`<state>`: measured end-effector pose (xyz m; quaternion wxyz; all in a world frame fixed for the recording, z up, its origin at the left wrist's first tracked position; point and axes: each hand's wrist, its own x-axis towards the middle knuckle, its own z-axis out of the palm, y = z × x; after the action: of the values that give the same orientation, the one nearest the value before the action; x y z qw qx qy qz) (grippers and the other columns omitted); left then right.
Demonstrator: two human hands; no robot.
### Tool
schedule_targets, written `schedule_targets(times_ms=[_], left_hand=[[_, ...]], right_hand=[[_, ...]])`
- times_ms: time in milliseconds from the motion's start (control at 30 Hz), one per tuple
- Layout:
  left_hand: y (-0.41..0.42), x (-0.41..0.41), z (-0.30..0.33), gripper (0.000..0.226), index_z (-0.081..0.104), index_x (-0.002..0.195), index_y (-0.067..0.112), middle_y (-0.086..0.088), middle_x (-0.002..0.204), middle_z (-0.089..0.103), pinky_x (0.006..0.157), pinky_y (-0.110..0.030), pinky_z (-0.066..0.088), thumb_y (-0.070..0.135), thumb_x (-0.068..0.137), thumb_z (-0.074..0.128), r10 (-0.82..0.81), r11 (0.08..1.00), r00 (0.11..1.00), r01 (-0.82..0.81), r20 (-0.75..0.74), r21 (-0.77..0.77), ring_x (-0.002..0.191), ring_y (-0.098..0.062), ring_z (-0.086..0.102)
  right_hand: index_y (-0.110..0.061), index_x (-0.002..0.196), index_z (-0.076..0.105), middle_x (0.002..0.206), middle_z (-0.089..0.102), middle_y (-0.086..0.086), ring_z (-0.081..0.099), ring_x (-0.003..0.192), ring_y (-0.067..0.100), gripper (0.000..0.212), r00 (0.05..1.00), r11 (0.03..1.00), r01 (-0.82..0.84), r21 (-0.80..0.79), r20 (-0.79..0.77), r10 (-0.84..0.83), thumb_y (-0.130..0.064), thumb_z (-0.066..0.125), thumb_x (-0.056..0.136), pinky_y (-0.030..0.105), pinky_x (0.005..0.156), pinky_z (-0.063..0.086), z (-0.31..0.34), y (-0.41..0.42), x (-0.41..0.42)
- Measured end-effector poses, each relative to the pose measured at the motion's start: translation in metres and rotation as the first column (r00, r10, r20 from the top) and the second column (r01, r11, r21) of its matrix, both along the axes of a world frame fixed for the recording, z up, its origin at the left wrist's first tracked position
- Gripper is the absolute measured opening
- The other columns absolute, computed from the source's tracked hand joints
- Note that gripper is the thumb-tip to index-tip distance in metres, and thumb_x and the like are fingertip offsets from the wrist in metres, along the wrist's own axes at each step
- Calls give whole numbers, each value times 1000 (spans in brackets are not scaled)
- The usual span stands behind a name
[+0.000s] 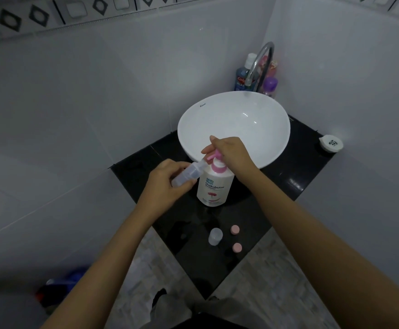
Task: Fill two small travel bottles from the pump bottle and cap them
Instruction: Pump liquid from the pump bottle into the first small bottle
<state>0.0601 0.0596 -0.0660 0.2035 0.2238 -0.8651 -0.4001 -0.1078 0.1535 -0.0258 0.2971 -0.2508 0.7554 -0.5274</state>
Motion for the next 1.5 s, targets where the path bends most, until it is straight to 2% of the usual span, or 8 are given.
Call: schedule_targets(times_ms=[233, 467, 667, 767, 867, 1200, 1333, 1500], left_hand=[[1, -4, 9, 38, 63, 119, 28, 10, 98, 57, 69, -12, 39, 36, 82, 69, -29, 999, 1000, 29, -12, -26, 86, 4, 54], [3, -12, 18, 40, 64, 120, 21, 6, 101, 56, 71, -11, 38, 32, 82, 69, -34, 999, 999, 33, -30, -21, 87, 1, 53], [2, -15, 15, 40, 64, 118, 25, 10, 98, 54, 69, -10, 39, 38, 80, 67, -34, 999, 999, 34, -34, -17, 88, 8, 52], [0, -16, 11, 40, 64, 115, 30, 15, 94, 53, 68, -11, 40, 45, 78, 64, -32, 999, 998, 32, -55, 14, 90, 11, 51], [-1, -18, 6, 43, 64, 115, 31, 15, 94, 53, 67, -13, 41, 50, 76, 62, -21, 999, 998, 22, -58, 27, 90, 9, 51], [2, -18, -3, 39, 65, 117, 27, 13, 93, 51, 68, -3, 41, 36, 79, 69, -15, 999, 999, 16, -45, 37, 88, 10, 50], [4, -16, 1, 38, 64, 117, 27, 12, 94, 51, 68, -8, 42, 34, 80, 71, -9, 999, 997, 12, -82, 37, 89, 7, 50], [5, -15, 3, 42, 63, 119, 27, 16, 93, 50, 68, -6, 41, 37, 79, 69, 1, 1000, 996, 1, -89, 21, 90, 9, 49]], right_hand=[[-8, 72, 73, 61, 69, 4, 59, 47, -2, 40, 998, 999, 53, -7, -23, -53, -25, 47, 96, 2, 53, 43, -6, -3, -1], [-15, 69, 74, 65, 69, 1, 60, 53, -6, 41, 995, 998, 58, 16, -77, -56, -25, 45, 96, -2, 54, 40, -7, -5, -1], [-8, 79, 75, 72, 71, 2, 65, 73, 13, 41, 997, 997, 69, -19, -26, -69, -25, 43, 97, 21, 76, 51, -10, -5, 0], [-11, 81, 71, 71, 69, -2, 63, 57, -3, 43, 1000, 999, 22, -30, -11, -23, -30, 37, 100, 6, 55, 48, -13, -3, 0], [-11, 83, 71, 69, 67, -6, 61, 53, -7, 43, 1000, 999, 22, -29, 4, -22, -32, 37, 100, 5, 49, 46, -17, -2, 1], [-7, 91, 73, 74, 65, -3, 57, 67, 9, 44, 997, 996, 72, 43, -2, -72, -32, 37, 99, 28, 70, 49, -23, -4, 8], [-5, 97, 74, 96, 74, 9, 63, 79, 12, 38, 996, 999, 46, 28, -83, -43, -29, 45, 98, 17, 72, 50, -6, -2, 2], [4, 97, 71, 92, 72, 17, 66, 78, 20, 41, 999, 999, 38, -1, 16, -38, -28, 46, 98, 26, 79, 51, 6, -7, 4]])
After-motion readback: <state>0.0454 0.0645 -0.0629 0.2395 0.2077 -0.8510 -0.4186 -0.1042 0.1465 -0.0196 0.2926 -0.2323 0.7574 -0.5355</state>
